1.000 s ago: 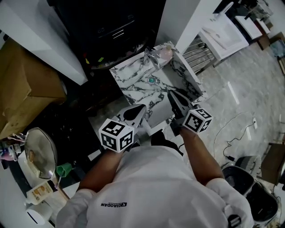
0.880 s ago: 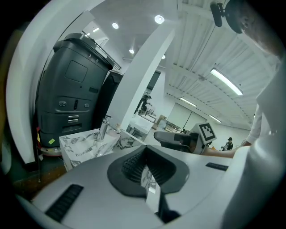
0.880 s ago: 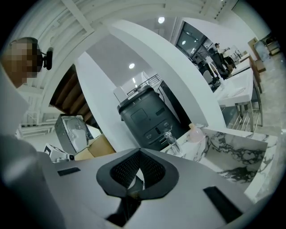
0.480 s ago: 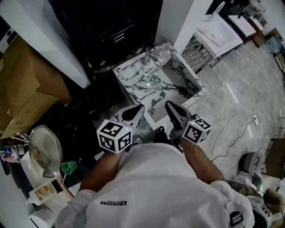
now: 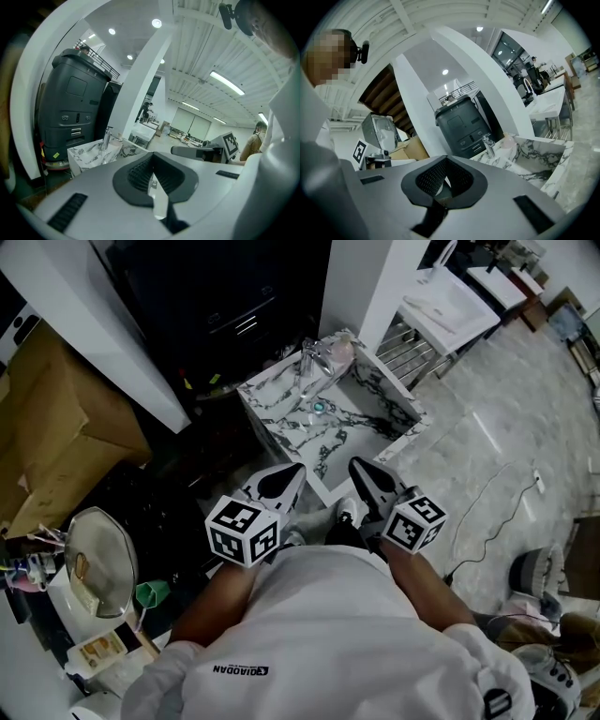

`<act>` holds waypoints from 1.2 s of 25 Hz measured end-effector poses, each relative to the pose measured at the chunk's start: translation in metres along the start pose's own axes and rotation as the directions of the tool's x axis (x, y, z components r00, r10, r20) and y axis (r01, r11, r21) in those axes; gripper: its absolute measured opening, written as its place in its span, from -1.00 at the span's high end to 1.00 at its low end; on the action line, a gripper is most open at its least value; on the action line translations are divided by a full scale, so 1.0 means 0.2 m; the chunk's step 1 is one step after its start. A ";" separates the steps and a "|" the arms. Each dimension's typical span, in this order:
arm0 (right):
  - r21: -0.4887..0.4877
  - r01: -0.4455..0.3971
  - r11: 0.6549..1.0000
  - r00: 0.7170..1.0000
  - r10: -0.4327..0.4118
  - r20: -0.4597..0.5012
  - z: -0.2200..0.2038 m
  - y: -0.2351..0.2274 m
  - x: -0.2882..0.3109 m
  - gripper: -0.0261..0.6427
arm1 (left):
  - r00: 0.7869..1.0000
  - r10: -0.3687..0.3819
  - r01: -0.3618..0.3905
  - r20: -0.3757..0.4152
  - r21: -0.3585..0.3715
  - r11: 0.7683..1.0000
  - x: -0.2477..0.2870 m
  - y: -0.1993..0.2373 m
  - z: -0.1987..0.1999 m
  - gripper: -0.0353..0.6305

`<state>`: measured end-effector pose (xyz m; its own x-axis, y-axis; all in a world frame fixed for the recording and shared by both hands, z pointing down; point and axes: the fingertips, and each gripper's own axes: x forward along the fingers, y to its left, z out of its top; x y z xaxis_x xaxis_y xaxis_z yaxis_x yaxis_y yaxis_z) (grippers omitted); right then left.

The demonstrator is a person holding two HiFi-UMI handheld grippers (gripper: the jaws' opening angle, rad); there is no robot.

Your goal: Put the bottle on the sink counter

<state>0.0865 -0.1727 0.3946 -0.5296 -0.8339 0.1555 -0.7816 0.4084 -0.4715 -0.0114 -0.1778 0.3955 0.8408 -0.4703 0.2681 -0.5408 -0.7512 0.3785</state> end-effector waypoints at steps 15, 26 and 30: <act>-0.175 -0.042 0.984 0.999 0.036 -0.039 0.05 0.09 -0.10 0.80 | 0.999 0.018 -0.018 0.050 0.002 1.000 -0.03 -0.15 -0.02 0.85; -0.195 -0.093 0.976 0.993 0.077 -0.087 -0.03 0.07 -0.48 0.80 | 0.994 0.095 -0.095 0.061 -0.012 0.995 -0.05 -0.48 -0.17 0.85; -0.201 -0.116 0.973 0.990 0.097 -0.103 -0.09 0.09 -0.65 0.80 | 0.991 0.119 -0.119 0.057 -0.009 0.993 -0.07 -0.64 -0.24 0.85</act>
<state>0.1345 -0.0508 0.3810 -0.6340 -0.7477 0.1976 -0.7650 0.5688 -0.3020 0.0442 -0.0536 0.3857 0.7703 -0.5822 0.2600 -0.6371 -0.6856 0.3522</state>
